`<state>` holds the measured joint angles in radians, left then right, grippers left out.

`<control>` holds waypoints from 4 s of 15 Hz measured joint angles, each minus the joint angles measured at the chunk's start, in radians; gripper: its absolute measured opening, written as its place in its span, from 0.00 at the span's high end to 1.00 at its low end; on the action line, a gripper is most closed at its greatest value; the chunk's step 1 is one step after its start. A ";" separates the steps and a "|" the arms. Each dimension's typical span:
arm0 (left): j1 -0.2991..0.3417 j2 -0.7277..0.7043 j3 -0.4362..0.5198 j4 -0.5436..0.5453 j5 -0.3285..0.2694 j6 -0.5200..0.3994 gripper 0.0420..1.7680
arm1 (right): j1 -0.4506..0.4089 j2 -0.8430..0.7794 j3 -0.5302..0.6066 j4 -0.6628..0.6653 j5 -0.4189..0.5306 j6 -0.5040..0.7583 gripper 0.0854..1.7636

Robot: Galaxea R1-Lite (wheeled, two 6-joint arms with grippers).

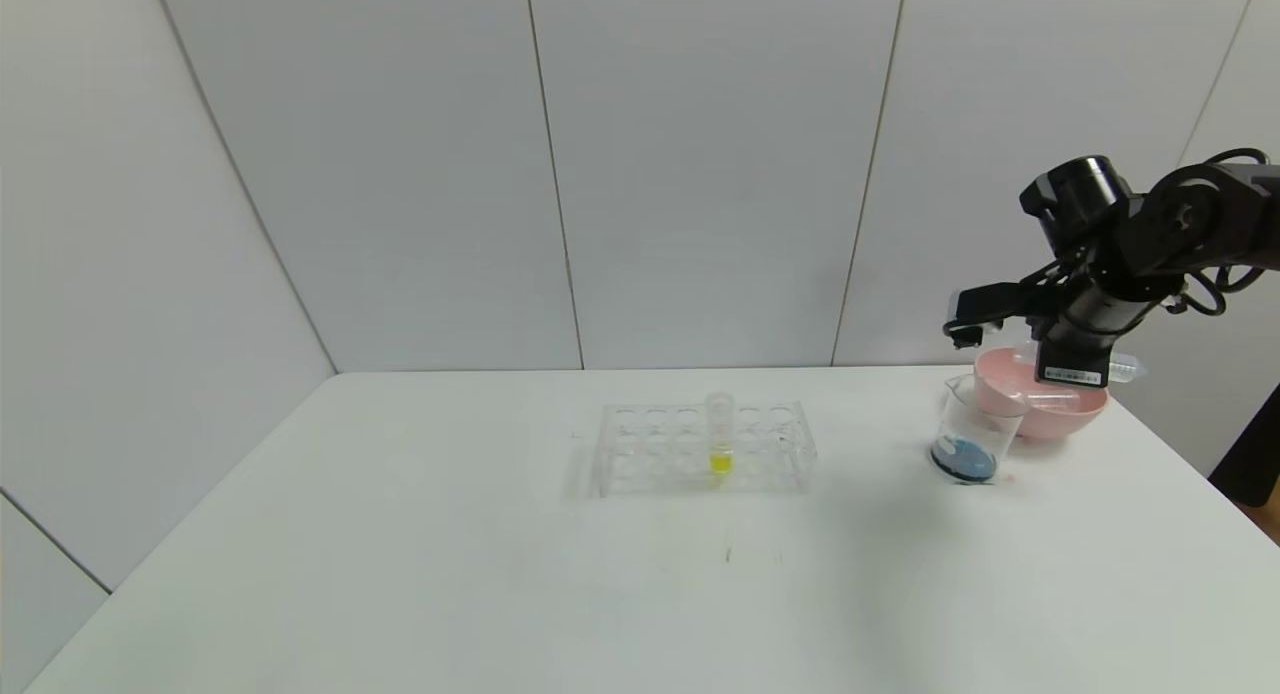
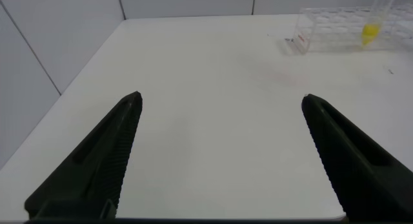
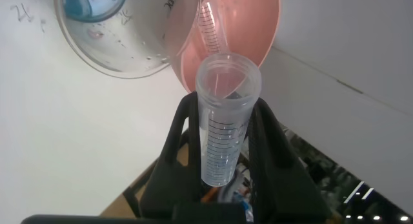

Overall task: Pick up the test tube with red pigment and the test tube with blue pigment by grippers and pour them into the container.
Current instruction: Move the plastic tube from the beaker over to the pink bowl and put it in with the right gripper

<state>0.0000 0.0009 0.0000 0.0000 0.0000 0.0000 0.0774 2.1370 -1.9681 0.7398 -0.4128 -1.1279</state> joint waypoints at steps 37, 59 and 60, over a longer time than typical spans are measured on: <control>0.000 0.000 0.000 0.000 0.000 0.000 0.00 | -0.235 -0.377 0.824 -1.246 0.707 1.179 0.76; 0.000 0.000 0.000 0.000 0.000 0.000 0.00 | -0.343 0.036 0.722 -1.500 0.704 1.061 0.53; 0.000 0.000 0.000 0.000 0.000 0.000 0.00 | -0.344 0.036 0.719 -1.500 0.704 1.064 0.47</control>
<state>0.0000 0.0009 0.0000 0.0000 0.0000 0.0000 -0.2668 2.1726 -1.2489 -0.7604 0.2909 -0.0638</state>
